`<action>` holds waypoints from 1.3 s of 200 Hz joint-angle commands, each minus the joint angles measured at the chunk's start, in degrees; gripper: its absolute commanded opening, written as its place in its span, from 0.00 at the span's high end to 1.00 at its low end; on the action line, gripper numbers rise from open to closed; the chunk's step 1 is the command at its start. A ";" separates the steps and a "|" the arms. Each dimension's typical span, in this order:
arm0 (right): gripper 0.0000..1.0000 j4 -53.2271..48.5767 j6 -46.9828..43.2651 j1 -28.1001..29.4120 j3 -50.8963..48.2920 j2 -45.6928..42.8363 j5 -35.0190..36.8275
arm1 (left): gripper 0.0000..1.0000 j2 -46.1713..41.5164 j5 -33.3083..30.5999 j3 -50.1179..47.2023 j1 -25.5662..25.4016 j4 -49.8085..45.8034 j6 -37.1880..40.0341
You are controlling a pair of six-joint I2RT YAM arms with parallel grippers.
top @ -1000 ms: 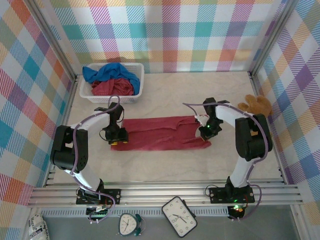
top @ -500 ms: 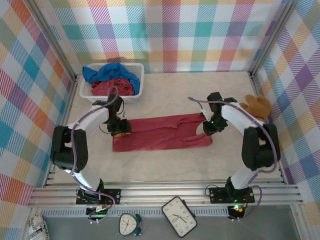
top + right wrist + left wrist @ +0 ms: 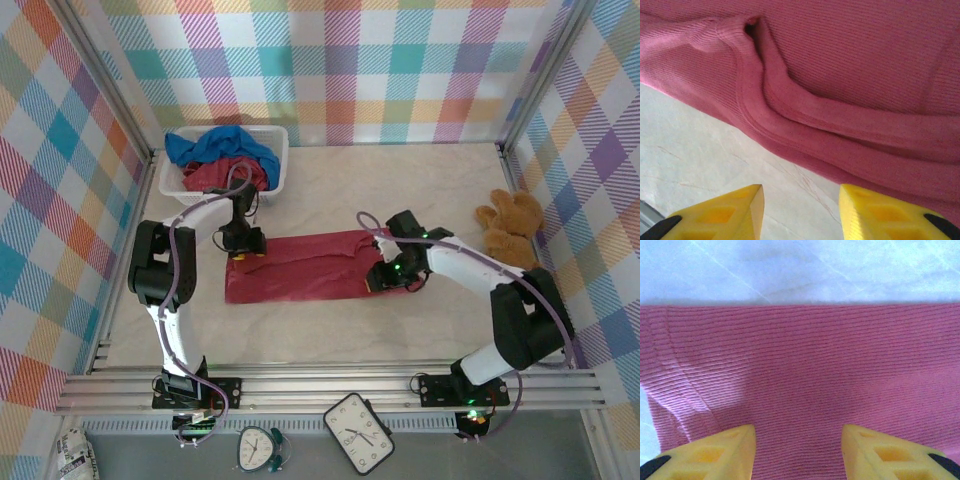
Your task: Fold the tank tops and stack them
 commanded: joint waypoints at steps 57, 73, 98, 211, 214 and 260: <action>0.56 3.68 1.26 0.21 5.72 11.95 9.93 | 0.52 -4.59 1.34 -11.31 0.50 -0.38 -2.33; 0.56 1.21 -1.39 0.08 8.19 15.00 13.54 | 0.52 -7.23 4.00 -14.32 0.06 0.21 -3.67; 0.56 -1.82 -6.71 -0.67 11.81 19.12 19.74 | 0.52 -12.03 7.56 -19.22 -2.45 1.44 -7.25; 0.50 2.10 -24.74 -6.11 22.29 15.91 12.86 | 0.45 -25.67 -1.52 -24.85 -16.68 2.00 -19.31; 0.50 2.61 -24.66 -5.88 21.72 14.96 11.73 | 0.45 -25.80 -2.18 -24.32 -16.40 1.27 -18.68; 0.41 10.68 -17.53 6.58 9.45 0.77 2.88 | 0.44 -26.82 2.45 -22.23 -5.22 -2.47 -9.44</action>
